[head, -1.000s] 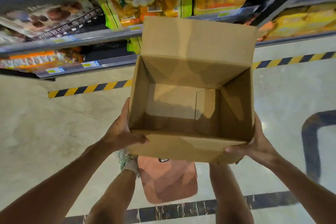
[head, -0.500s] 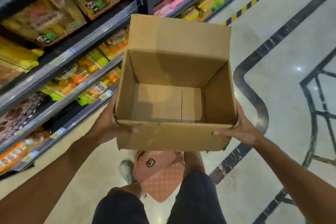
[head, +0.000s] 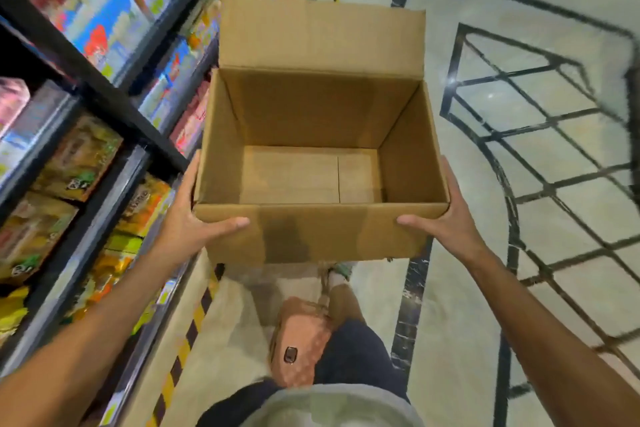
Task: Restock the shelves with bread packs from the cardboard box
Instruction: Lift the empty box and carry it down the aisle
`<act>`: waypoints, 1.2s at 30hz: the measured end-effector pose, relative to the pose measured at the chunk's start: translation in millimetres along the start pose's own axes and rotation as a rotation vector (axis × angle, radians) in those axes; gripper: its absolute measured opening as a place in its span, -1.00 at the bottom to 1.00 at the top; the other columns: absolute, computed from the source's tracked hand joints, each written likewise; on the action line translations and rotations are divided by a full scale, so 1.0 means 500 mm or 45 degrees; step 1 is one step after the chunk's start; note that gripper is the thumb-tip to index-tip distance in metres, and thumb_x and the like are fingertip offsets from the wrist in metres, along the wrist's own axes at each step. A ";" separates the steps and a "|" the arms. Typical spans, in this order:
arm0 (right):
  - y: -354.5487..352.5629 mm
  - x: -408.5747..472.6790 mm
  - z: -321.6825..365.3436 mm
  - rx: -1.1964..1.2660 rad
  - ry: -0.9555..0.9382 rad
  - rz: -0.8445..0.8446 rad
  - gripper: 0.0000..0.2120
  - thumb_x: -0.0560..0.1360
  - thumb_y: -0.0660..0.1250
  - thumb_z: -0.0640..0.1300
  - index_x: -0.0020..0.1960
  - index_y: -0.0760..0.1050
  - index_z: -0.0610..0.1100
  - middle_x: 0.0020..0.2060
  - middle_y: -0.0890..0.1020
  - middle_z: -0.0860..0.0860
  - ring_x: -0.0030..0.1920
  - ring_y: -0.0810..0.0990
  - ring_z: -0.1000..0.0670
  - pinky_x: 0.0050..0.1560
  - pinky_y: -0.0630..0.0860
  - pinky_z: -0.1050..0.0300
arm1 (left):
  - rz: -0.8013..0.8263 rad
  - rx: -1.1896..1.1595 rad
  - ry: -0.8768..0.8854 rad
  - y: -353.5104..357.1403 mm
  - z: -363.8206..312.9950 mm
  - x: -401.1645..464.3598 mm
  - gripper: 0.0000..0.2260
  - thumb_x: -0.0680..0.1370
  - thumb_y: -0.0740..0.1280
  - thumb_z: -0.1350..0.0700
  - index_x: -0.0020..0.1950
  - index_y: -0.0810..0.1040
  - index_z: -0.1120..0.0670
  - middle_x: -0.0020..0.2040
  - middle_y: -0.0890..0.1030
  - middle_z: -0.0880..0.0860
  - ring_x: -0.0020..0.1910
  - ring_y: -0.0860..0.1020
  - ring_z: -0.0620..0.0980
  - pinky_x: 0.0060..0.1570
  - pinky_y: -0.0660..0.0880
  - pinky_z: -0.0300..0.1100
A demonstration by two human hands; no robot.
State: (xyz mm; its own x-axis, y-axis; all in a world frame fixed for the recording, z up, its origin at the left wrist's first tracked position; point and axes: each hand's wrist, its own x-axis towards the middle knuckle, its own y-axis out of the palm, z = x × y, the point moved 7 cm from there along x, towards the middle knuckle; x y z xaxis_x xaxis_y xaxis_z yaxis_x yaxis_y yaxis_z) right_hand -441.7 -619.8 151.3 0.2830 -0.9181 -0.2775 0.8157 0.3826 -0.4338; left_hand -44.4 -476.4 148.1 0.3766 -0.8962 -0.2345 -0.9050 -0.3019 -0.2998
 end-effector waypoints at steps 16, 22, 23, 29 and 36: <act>-0.373 0.368 0.115 0.182 0.099 -0.172 0.21 0.09 0.64 0.20 0.51 -0.04 0.45 0.43 0.35 0.20 0.35 0.44 0.10 0.17 0.55 0.00 | 0.175 0.059 0.163 0.234 -0.394 0.503 0.22 0.03 0.62 -0.36 0.59 0.15 -0.14 0.43 0.36 -0.36 0.41 0.35 -0.34 0.37 0.32 -0.37; -0.428 0.515 0.208 0.166 0.054 -0.233 0.19 0.09 0.61 0.21 0.53 -0.03 0.42 0.43 0.36 0.19 0.30 0.41 0.26 0.05 0.47 0.28 | 0.204 0.013 0.147 0.246 -0.468 0.667 0.19 0.07 0.67 -0.21 0.58 0.08 -0.30 0.49 0.35 -0.20 0.42 0.36 -0.30 0.39 0.35 -0.09; -0.432 0.533 0.218 0.180 0.063 -0.251 0.20 0.08 0.61 0.21 0.52 -0.03 0.43 0.42 0.36 0.19 0.28 0.41 0.28 0.03 0.46 0.30 | 0.207 0.001 0.143 0.246 -0.481 0.690 0.18 0.09 0.67 -0.18 0.58 0.08 -0.31 0.43 0.38 -0.26 0.35 0.38 -0.40 0.30 0.39 -0.19; -0.454 0.639 0.269 0.210 0.068 -0.435 0.20 0.05 0.62 0.26 0.49 -0.05 0.49 0.39 0.36 0.24 0.28 0.43 0.22 0.07 0.48 0.24 | 0.305 0.014 0.216 0.266 -0.563 0.890 0.09 0.13 0.70 -0.11 0.41 0.06 -0.52 0.23 0.39 -0.48 0.12 0.44 -0.57 0.07 0.43 -0.43; -0.555 0.774 0.283 0.260 0.124 -0.559 0.19 0.11 0.64 0.21 0.50 -0.04 0.48 0.43 0.36 0.21 0.34 0.45 0.13 0.26 0.50 -0.03 | 0.505 0.164 0.258 0.361 -0.692 1.143 0.14 0.02 0.65 -0.31 0.47 0.09 -0.51 0.47 0.37 -0.22 0.42 0.39 -0.18 0.37 0.38 -0.07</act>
State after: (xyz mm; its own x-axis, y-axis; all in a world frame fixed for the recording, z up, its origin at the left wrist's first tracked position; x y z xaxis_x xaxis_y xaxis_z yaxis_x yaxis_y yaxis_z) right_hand -487.4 -1095.7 285.6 -0.1506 -0.9703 -0.1894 0.9322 -0.0756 -0.3539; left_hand -61.2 -1155.6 279.8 -0.0514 -0.9837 -0.1723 -0.9345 0.1082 -0.3392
